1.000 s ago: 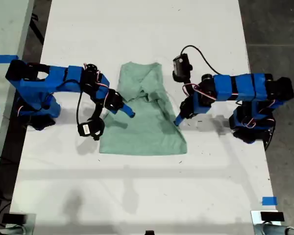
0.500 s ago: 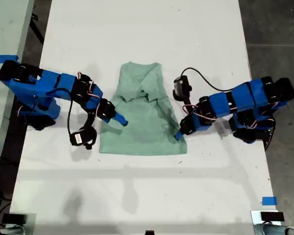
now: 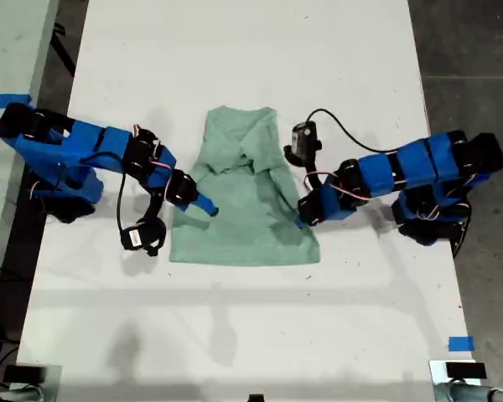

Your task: Fold tshirt

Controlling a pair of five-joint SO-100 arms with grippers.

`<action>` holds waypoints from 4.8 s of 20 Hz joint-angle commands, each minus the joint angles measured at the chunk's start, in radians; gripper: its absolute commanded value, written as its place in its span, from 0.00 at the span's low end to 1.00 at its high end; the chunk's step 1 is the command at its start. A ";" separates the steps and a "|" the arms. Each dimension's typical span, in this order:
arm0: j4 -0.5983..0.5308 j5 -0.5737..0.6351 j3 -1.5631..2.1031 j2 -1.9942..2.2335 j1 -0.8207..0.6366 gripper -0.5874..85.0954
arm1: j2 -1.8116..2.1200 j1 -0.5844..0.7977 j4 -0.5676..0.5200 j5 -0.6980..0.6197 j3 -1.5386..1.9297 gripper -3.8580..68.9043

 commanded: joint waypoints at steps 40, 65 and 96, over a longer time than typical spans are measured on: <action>0.021 -0.037 0.021 0.160 0.006 0.04 | 0.276 -0.077 0.304 0.117 0.130 0.56; 0.009 -0.040 0.021 0.121 0.014 0.04 | 0.170 -0.072 0.077 0.160 0.233 0.03; 0.106 -0.043 0.020 0.212 -0.021 0.04 | -0.198 0.051 0.699 0.064 -0.741 0.40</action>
